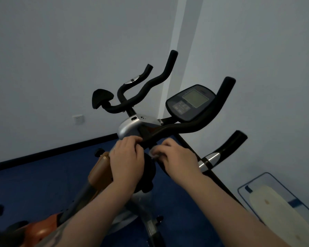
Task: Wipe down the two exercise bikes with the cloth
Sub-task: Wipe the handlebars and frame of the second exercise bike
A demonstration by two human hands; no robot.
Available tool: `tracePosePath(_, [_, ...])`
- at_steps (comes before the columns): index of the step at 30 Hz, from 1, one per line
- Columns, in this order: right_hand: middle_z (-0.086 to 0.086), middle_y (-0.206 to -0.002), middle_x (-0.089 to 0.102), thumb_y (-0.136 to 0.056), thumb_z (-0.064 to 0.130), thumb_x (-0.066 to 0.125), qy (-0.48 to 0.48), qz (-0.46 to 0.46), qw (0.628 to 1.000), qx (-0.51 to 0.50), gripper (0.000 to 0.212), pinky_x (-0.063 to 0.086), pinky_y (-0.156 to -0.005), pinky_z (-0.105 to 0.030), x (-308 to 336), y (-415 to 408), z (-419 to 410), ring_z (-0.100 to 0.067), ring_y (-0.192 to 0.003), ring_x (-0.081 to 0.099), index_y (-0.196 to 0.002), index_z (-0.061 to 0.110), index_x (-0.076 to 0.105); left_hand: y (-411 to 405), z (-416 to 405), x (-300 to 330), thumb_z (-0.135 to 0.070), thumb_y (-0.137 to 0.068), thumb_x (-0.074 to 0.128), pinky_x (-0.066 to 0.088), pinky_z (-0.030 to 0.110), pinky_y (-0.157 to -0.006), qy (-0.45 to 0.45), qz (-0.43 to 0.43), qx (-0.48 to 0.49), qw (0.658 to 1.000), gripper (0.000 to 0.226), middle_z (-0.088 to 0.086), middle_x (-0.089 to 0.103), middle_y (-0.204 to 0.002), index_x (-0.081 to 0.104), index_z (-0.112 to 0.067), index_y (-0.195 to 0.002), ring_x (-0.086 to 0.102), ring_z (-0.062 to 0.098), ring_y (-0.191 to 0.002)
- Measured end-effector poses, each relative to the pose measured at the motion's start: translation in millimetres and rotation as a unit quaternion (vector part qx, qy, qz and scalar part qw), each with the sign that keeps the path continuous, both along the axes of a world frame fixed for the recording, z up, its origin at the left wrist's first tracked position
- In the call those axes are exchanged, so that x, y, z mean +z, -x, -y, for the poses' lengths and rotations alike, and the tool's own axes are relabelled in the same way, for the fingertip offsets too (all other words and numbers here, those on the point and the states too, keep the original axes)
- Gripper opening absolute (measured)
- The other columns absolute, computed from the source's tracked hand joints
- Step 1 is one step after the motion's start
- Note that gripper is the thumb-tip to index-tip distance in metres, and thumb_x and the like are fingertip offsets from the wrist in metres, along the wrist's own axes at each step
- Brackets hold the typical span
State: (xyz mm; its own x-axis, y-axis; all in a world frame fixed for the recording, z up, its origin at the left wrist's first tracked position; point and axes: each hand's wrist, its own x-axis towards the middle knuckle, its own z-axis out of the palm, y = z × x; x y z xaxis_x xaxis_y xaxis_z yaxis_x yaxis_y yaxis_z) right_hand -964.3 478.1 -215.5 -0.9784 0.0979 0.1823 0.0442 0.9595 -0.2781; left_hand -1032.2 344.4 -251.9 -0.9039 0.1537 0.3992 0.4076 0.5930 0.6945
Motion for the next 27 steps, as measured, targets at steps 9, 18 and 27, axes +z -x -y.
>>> tracePosePath(9, [0.011,-0.107,0.055,-0.088,0.01,0.059,-0.021,-0.07,0.997,-0.005,0.026,0.039,-0.071,-0.026,-6.5,-39.2,8.8,-0.014,-0.086,0.057,-0.101,0.03,0.068,2.7,4.4,-11.6,-0.021,-0.095,0.047,0.04,0.031,-0.075,-0.026,0.016,0.01,0.999,0.014,-0.012,0.054,-0.093,0.06,-0.026,-0.098,0.047,0.009,-0.09])
tracePosePath(18, [0.001,-0.102,0.064,-0.074,-0.002,0.072,-0.141,-0.255,0.955,-0.06,0.028,0.035,-0.082,-0.032,12.0,-81.4,-89.4,-0.024,-0.101,0.058,-0.091,0.021,0.073,5.3,2.5,-15.8,-0.02,-0.093,0.048,0.037,0.031,-0.07,-0.041,0.006,0.012,0.999,0.015,-0.023,0.047,-0.081,0.057,-0.031,-0.09,0.047,0.007,-0.083])
tracePosePath(27, [-0.001,-0.107,0.06,-0.078,0.008,0.075,-0.085,-0.245,0.964,-0.051,0.029,0.053,-0.067,-0.034,-31.2,-88.2,-32.0,-0.025,-0.099,0.049,-0.102,0.024,0.072,1.7,1.7,-14.2,-0.026,-0.095,0.049,0.036,0.023,-0.058,-0.068,0.048,0.025,0.996,0.012,-0.014,0.055,-0.083,0.058,-0.031,-0.087,0.052,0.002,-0.076])
